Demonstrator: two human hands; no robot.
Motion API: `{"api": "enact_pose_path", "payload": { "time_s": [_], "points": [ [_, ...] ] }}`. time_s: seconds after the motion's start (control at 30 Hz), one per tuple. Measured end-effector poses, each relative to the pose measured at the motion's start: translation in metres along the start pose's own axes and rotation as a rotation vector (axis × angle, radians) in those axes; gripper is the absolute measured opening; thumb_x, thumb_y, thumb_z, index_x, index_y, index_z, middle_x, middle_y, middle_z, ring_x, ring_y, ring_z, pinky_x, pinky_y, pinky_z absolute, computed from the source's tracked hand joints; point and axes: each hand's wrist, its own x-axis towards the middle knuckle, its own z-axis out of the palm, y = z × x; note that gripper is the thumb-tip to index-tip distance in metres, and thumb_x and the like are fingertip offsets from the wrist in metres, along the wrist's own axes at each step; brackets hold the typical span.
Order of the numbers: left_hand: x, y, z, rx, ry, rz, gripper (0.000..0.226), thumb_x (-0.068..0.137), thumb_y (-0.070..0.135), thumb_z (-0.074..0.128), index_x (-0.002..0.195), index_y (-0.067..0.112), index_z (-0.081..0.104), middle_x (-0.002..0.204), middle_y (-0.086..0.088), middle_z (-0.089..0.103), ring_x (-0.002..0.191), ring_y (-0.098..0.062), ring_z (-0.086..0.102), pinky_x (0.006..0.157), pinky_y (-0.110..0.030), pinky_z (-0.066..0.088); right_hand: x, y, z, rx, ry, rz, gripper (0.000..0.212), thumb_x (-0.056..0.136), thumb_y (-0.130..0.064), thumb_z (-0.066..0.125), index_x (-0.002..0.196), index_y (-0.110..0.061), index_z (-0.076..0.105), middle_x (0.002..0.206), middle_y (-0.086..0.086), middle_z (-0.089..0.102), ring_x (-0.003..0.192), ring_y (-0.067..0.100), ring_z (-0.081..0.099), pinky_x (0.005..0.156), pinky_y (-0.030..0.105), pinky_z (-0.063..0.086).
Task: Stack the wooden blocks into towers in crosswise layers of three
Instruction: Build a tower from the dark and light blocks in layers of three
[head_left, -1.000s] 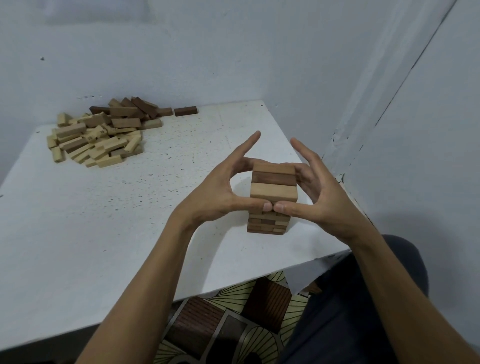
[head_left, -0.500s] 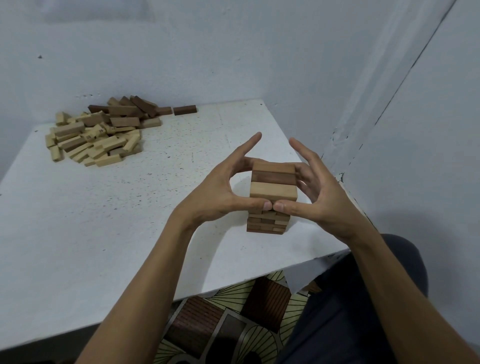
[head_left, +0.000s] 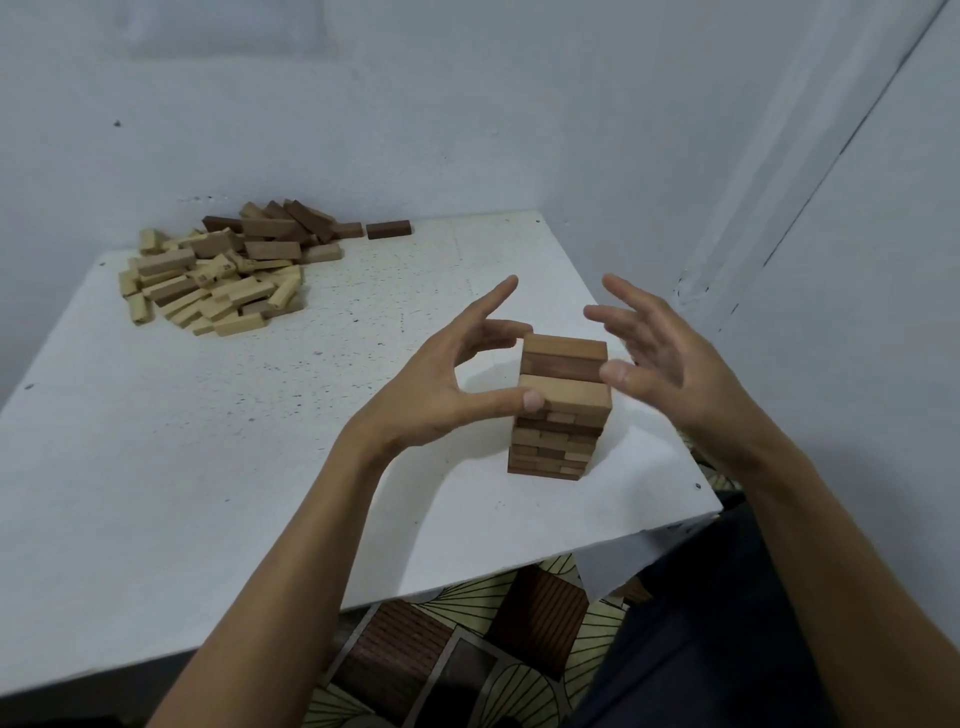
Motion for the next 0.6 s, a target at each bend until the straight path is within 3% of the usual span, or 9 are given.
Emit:
{"api": "enact_pose_path", "payload": {
  "time_s": [0.2,0.27,0.33,0.5,0.6],
  "points": [
    [-0.005,0.001,-0.034,0.066,0.203,-0.022,0.063,0.088,0.046,0.069,0.145,0.034,0.046,0.127,0.015,0.063,0.118,0.002,0.058,0.11,-0.036,0.044,0.046,-0.027,-0.01,-0.191,-0.067,-0.032,0.051,0.093,-0.058,0.048,0.141,-0.04,0.044,0.134,-0.021,0.054,0.109,-0.027,0.045,0.083,-0.004,0.033],
    [-0.005,-0.002,-0.05,0.071,0.264,-0.015,0.053,0.091,0.038,0.068,0.141,0.03,0.052,0.123,0.012,0.066,0.117,-0.001,0.06,0.108,-0.038,0.045,0.067,-0.036,-0.009,-0.236,-0.108,-0.053,0.049,0.095,-0.055,0.042,0.14,-0.037,0.047,0.132,-0.02,0.055,0.107,-0.029,0.045,0.08,-0.008,0.033],
    [-0.003,-0.007,-0.065,0.082,0.318,-0.006,0.046,0.093,0.031,0.067,0.138,0.027,0.056,0.119,0.011,0.068,0.115,-0.002,0.062,0.106,-0.038,0.046,0.089,-0.045,-0.008,-0.274,-0.153,-0.071,0.051,0.093,-0.055,0.037,0.139,-0.035,0.049,0.13,-0.022,0.055,0.11,-0.025,0.046,0.086,-0.004,0.033],
    [0.014,-0.029,-0.099,0.194,0.433,-0.045,0.036,0.095,0.028,0.066,0.13,0.028,0.062,0.117,0.014,0.068,0.109,0.001,0.062,0.099,-0.028,0.048,0.156,-0.048,0.006,-0.334,-0.234,-0.094,0.048,0.102,-0.052,0.032,0.141,-0.031,0.05,0.132,-0.018,0.055,0.122,0.003,0.052,0.106,0.027,0.038],
    [0.031,-0.052,-0.12,0.371,0.516,-0.086,0.032,0.095,0.025,0.064,0.127,0.023,0.065,0.121,0.008,0.067,0.107,-0.004,0.062,0.091,-0.027,0.048,0.197,-0.041,0.024,-0.396,-0.268,-0.123,0.045,0.105,-0.048,0.031,0.143,-0.031,0.047,0.132,-0.018,0.051,0.124,0.009,0.051,0.103,0.028,0.037]
  ]
}}
